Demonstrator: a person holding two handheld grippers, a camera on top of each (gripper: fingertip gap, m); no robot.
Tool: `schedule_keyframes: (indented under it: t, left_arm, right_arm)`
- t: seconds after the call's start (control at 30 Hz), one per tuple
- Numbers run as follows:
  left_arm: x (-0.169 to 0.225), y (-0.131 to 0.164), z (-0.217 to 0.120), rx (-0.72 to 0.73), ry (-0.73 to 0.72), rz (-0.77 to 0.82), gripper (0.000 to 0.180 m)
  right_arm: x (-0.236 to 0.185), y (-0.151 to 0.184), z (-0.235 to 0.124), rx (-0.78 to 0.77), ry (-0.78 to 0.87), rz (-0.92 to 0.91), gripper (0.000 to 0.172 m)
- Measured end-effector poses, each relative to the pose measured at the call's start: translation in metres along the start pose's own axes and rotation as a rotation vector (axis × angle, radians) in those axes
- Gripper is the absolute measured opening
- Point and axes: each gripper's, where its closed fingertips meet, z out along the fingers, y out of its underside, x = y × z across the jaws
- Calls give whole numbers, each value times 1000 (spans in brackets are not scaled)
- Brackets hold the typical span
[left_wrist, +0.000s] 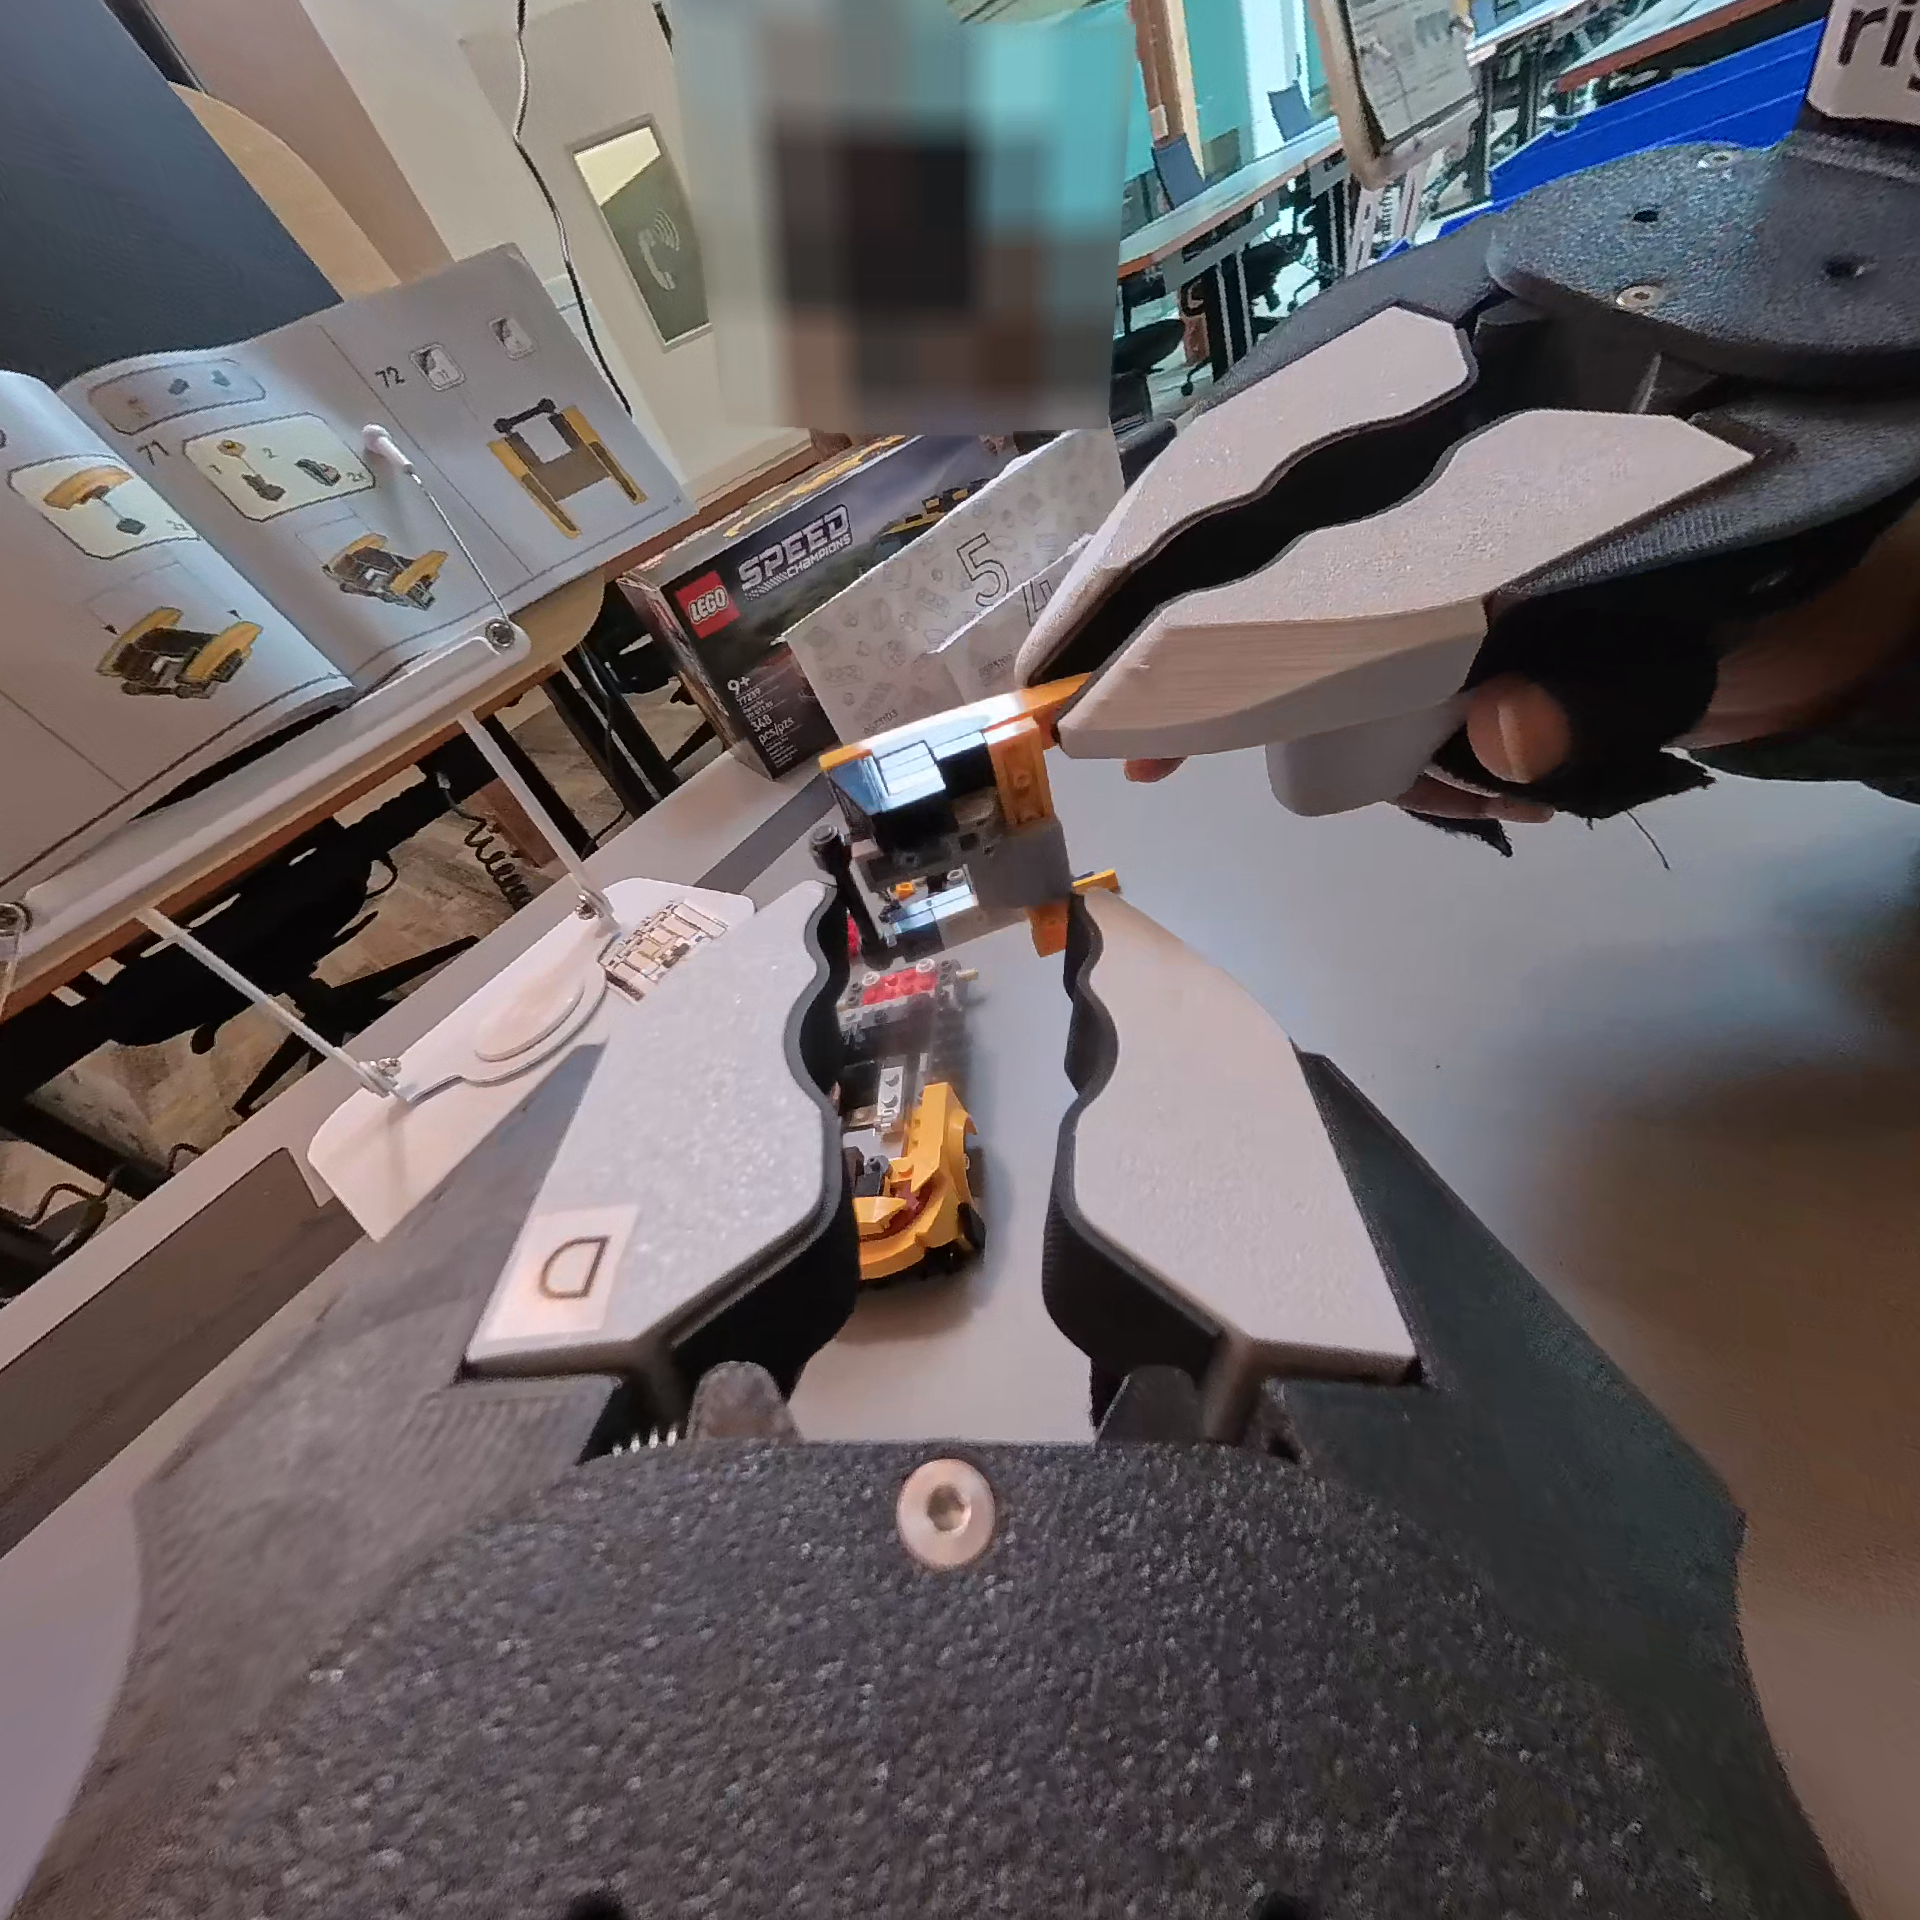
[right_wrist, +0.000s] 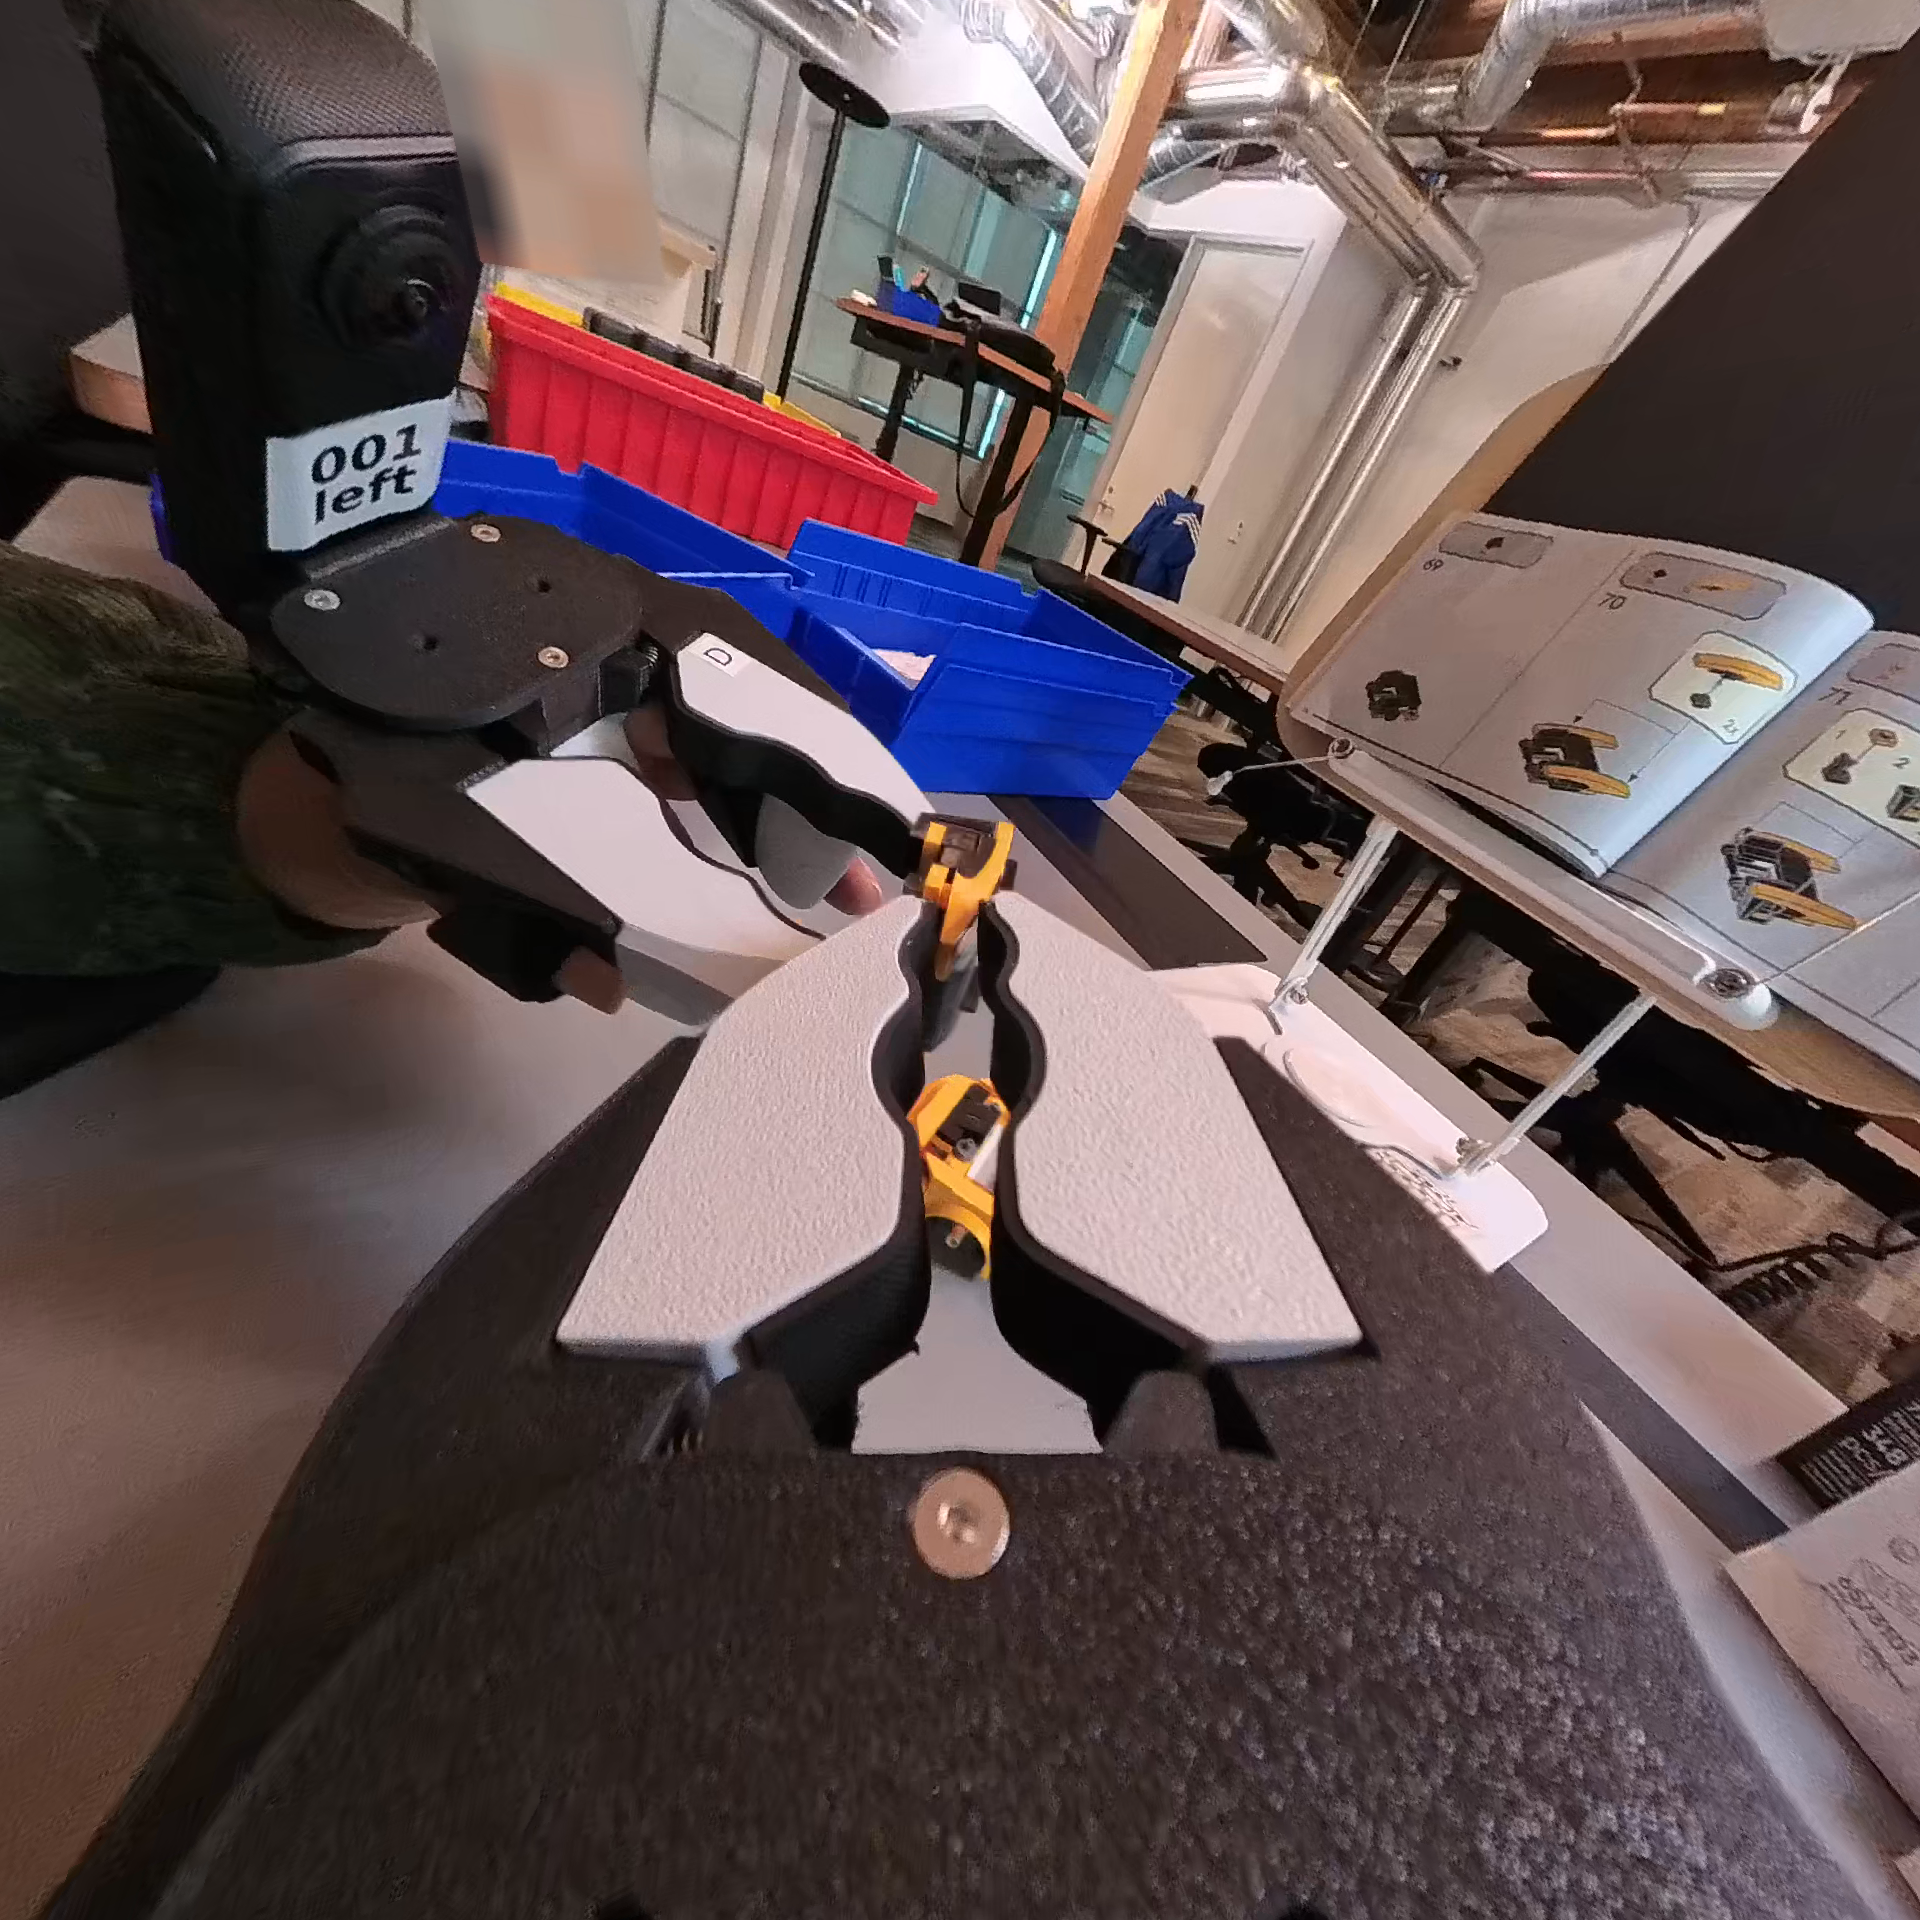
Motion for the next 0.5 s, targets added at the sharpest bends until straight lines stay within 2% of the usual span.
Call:
schedule_keyframes:
  t: [0.03,0.1,0.13,0.2,0.4,0.5]
  left_arm:
    - [0,1,0,0,7,-5,39]
    - [-4,4,-2,-4,0,-13,10]
    - [-5,3,-3,16,10,-17,10]
    - [-7,3,-3,2,11,-28,21]
    - [-5,0,-5,9,22,-37,18]
    - [-5,1,-4,15,36,-68,21]
  right_arm:
    - [1,2,0,-6,0,-2,7]
    - [3,2,-2,0,-8,13,5]
    - [4,3,-2,-3,-11,32,5]
    - [4,6,-1,-22,-17,49,5]
    - [3,6,-1,-16,-18,54,5]
    - [8,11,-1,-54,35,0,5]
